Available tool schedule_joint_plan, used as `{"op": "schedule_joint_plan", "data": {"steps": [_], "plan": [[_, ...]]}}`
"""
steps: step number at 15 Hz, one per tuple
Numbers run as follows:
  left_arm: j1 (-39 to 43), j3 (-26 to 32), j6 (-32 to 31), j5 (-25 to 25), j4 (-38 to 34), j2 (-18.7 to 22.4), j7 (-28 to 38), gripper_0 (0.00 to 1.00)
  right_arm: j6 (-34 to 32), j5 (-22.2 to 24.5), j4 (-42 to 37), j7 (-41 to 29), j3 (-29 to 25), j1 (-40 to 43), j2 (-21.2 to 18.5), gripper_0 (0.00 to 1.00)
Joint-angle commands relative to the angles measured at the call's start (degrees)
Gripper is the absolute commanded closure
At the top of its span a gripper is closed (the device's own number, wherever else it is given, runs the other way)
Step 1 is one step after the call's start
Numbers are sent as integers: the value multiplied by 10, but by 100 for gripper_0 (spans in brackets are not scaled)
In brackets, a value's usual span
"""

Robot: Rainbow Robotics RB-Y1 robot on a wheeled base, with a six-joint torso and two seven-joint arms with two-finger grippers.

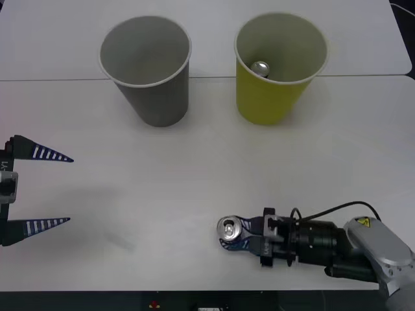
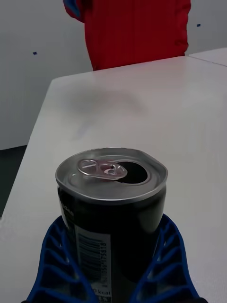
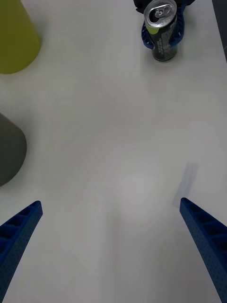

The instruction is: Put the can into the green bin and the plastic bottle into the gray bin

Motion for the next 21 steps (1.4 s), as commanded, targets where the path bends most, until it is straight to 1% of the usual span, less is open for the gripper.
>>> {"op": "schedule_joint_plan", "data": {"steps": [1, 3, 4, 5, 7, 9, 11, 12, 13, 14, 15, 16, 17, 19, 21], "plan": [[0, 0, 0, 0, 0, 0, 0, 0, -11, -23, -1, -7, 1, 0, -13, 100], [0, 0, 0, 0, 0, 0, 0, 0, -12, -48, -8, -14, 10, 0, -33, 100], [0, 0, 0, 0, 0, 0, 0, 0, -9, -78, -14, -25, 24, 0, -51, 100], [0, 0, 0, 0, 0, 0, 0, 0, -7, -95, -25, -48, 32, 0, -64, 100], [0, 0, 0, 0, 0, 0, 0, 0, 0, -101, -61, -100, 32, 4, -93, 100], [0, 0, 0, 0, 0, 0, 0, 0, 17, -101, -107, -166, 24, 15, -126, 100], [0, 0, 0, 0, 0, 0, 0, 0, 54, -100, -167, -239, 17, 28, -162, 100], [0, 0, 0, 0, 0, 0, 0, 0, 68, -92, -194, -271, 10, 36, -174, 100], [0, 0, 0, 0, 0, 0, 0, 0, 77, -70, -225, -312, -9, 44, -183, 100], [0, 0, 0, 0, 0, 0, 0, 0, 74, -24, -264, -380, -44, 55, -186, 100], [0, 0, 0, 0, 0, 0, 0, 0, 71, 12, -292, -430, -69, 63, -187, 100], [0, 0, 0, 0, 0, 0, 0, 0, 68, 45, -319, -482, -90, 69, -187, 100], [0, 0, 0, 0, 0, 0, 0, 0, 67, 83, -351, -550, -111, 73, -187, 100], [0, 0, 0, 0, 0, 0, 0, 0, 66, 131, -388, -642, -132, 74, -187, 100], [0, 0, 0, 0, 0, 0, 0, 0, 58, 191, -433, -743, -153, 74, -187, 100]]}}
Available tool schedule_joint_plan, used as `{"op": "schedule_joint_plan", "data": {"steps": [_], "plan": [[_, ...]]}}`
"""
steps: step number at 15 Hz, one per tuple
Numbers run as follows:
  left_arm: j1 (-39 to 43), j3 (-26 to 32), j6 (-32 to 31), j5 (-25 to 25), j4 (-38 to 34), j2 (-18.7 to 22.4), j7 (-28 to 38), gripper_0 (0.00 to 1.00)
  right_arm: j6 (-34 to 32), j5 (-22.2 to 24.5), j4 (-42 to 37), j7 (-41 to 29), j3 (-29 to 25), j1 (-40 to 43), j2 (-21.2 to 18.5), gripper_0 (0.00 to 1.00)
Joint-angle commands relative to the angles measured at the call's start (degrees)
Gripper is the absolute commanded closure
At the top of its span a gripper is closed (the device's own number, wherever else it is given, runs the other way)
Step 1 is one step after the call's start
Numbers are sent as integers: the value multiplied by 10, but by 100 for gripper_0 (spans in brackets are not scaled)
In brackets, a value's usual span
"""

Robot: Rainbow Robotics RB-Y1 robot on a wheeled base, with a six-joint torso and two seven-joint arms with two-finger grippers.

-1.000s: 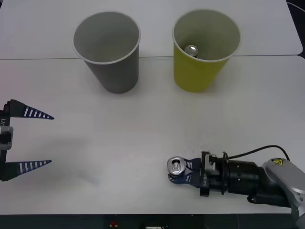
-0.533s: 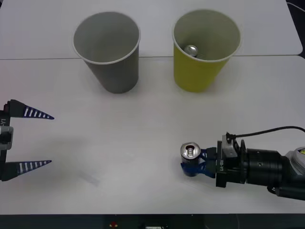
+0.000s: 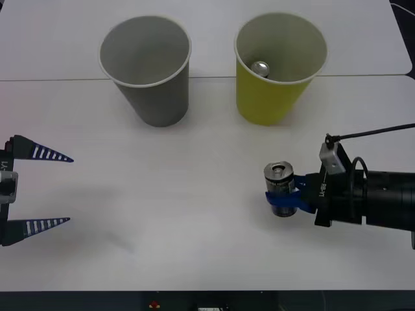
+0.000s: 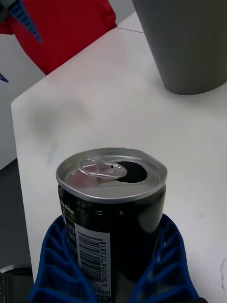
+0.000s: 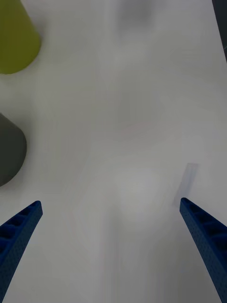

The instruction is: Put the can into the green bin and the plastic bottle into the gray bin

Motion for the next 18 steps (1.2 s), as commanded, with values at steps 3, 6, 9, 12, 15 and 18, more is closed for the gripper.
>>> {"op": "schedule_joint_plan", "data": {"steps": [3, 6, 9, 12, 15, 18], "plan": [[0, 0, 0, 0, 0, 0, 0, 0, -68, 131, -108, -230, -64, -13, -1, 100], [0, 0, 0, 0, 0, 0, 0, 0, -150, 174, -159, -352, -104, -47, -3, 100], [0, 0, 0, 0, 0, 0, 0, 0, -238, 188, -180, -423, -135, -106, -13, 100], [0, 0, 0, 0, 0, 0, 0, 0, -289, 188, -179, -423, -167, -149, -26, 100], [0, 0, 0, 0, 0, 0, 0, 0, -317, 193, -177, -423, -180, -197, -43, 100], [0, 0, 0, 0, 0, 0, 0, 0, -317, 196, -147, -422, -180, -249, -55, 100]]}}
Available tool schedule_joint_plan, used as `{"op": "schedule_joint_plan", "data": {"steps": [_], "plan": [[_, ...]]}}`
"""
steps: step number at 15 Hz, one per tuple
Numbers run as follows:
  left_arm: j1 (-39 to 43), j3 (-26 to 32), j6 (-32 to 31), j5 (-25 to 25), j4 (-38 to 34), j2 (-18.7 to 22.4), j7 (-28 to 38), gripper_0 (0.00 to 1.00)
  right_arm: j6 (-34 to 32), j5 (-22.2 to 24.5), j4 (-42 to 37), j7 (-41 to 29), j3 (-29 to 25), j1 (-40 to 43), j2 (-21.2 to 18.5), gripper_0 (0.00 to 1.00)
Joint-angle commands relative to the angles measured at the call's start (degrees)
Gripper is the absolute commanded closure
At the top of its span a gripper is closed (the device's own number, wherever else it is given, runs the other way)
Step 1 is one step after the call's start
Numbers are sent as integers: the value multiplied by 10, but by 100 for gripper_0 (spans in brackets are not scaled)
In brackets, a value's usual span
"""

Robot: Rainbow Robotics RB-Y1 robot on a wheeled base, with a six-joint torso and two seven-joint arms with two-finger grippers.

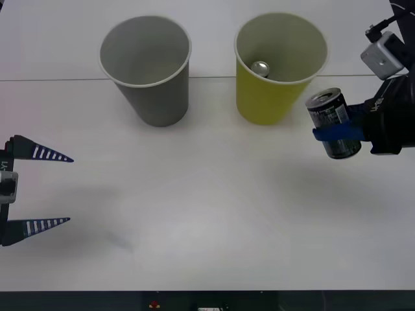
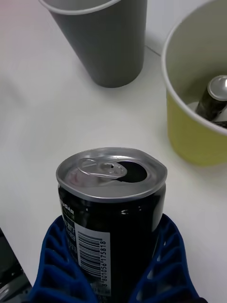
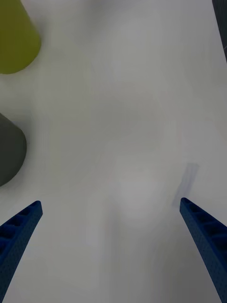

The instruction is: Put the can into the green bin and the plastic bottle into the gray bin

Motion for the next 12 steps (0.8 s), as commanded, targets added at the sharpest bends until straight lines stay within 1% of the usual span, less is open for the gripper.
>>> {"op": "schedule_joint_plan", "data": {"steps": [1, 3, 6, 12], "plan": [[0, 0, 0, 0, 0, 0, 0, 0, 0, 4, 29, 1, 2, -39, -11, 100], [0, 0, 0, 0, 0, 0, 0, 0, 0, 10, 52, 0, 13, -68, -22, 100], [0, 0, 0, 0, 0, 0, 0, 0, 0, 17, 99, 1, 53, -124, -44, 100], [0, 0, 0, 0, 0, 0, 0, 0, 0, 46, 246, 1, 153, -277, -46, 100]]}}
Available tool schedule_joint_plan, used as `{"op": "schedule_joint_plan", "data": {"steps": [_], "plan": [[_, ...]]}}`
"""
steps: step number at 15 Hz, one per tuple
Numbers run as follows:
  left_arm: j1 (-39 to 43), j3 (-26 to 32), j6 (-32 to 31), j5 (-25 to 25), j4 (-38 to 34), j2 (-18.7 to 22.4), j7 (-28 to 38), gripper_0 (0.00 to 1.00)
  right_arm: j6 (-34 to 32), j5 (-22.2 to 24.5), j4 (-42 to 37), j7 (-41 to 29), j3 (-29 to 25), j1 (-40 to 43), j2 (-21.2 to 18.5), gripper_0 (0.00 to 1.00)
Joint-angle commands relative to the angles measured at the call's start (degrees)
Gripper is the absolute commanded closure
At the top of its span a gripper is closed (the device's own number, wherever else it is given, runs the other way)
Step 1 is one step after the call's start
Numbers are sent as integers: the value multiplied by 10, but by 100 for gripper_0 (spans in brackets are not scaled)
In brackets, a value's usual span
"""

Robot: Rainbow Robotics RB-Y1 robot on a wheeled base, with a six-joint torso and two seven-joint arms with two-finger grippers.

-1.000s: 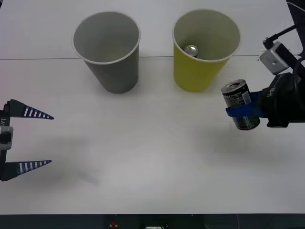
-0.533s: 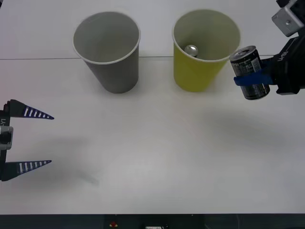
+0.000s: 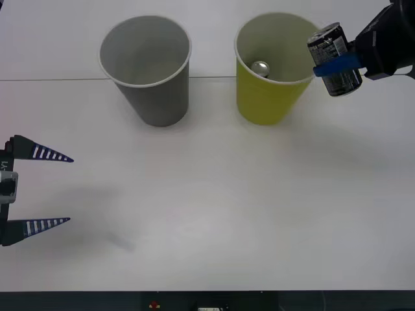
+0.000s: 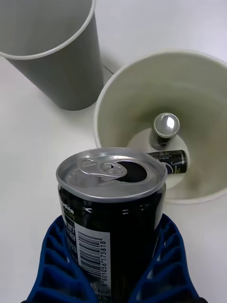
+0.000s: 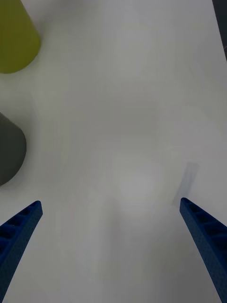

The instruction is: Put the can into the green bin and the plastic bottle into the gray bin

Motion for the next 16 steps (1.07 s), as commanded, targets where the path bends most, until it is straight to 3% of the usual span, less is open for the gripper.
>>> {"op": "schedule_joint_plan", "data": {"steps": [1, 3, 10, 13, 16], "plan": [[0, 0, 0, 0, 0, 0, 0, 0, 0, 18, 69, 1, 47, -66, 5, 100], [0, 0, 0, 0, 0, 0, 0, 0, 0, 35, 119, 1, 73, -110, 22, 100], [0, 0, 0, 0, 0, 0, 0, 0, 0, 159, 294, 28, 132, -232, 106, 100], [0, 0, 0, 0, 0, 0, 0, 0, 0, 173, 347, 38, 145, -256, 120, 100], [0, 0, 0, 0, 0, 0, 0, 0, 0, 175, 349, 45, 150, -258, 120, 100]]}}
